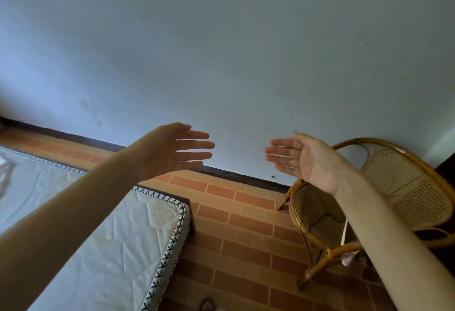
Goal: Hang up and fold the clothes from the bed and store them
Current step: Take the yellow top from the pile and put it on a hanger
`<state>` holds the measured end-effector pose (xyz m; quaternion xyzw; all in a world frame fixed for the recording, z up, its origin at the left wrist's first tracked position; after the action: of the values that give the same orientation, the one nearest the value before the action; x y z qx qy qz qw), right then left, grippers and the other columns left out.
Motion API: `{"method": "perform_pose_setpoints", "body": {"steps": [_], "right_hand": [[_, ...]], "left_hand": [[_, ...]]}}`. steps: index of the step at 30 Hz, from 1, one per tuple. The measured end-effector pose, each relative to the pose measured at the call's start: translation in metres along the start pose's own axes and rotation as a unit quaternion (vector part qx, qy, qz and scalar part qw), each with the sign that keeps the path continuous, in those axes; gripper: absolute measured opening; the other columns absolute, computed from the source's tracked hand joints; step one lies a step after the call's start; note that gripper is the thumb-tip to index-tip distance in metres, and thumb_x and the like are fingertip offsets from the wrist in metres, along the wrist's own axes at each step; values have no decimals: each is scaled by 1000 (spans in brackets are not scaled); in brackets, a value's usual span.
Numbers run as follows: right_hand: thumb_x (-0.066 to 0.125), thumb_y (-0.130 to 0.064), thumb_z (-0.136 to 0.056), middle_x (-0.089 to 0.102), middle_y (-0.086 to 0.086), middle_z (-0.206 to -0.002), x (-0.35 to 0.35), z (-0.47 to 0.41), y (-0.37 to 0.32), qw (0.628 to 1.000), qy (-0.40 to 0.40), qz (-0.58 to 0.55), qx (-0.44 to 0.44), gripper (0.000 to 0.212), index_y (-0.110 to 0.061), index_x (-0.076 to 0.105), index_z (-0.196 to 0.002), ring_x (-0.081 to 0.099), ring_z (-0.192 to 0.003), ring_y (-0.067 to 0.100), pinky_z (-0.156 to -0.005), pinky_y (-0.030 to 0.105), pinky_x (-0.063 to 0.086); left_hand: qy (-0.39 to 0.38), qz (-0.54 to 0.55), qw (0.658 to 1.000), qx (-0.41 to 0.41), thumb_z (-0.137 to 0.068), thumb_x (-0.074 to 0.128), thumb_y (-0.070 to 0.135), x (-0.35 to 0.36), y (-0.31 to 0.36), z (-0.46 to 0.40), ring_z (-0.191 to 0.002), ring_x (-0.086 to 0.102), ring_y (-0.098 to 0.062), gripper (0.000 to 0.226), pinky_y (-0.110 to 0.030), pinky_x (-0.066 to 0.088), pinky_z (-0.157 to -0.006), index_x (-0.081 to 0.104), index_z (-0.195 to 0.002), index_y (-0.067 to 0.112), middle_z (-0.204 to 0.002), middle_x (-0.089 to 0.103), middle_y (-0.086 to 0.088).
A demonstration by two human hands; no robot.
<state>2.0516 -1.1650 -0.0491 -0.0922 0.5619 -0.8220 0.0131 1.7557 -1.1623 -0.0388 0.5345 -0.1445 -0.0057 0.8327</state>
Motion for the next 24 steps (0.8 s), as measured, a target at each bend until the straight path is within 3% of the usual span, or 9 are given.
{"method": "perform_pose_setpoints", "body": {"steps": [7, 24], "right_hand": [[37, -35, -105, 72, 12, -115, 19, -123, -38, 999, -32, 25, 4, 43, -6, 67, -116, 69, -109, 24, -100, 38, 49], [39, -34, -104, 72, 12, -114, 44, -364, -110, 996, -84, 19, 15, 42, -5, 66, -116, 69, -109, 25, -97, 37, 50]], "left_hand": [[5, -13, 1000, 7, -102, 37, 28, -55, 46, -93, -111, 66, -30, 40, -43, 53, -94, 62, -122, 4, -120, 69, -14], [56, -9, 998, 12, -103, 34, 28, -156, 141, -268, -111, 66, -31, 42, -45, 52, -94, 63, -123, 5, -121, 68, -13]]}}
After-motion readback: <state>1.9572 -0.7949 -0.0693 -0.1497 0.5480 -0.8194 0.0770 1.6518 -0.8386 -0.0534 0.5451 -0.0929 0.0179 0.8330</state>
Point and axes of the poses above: each hand's wrist, its own z-axis away from the middle knuckle, its own x-axis out of the palm, y = z × x, the point moved 1 cm from there along -z, towards the middle knuckle
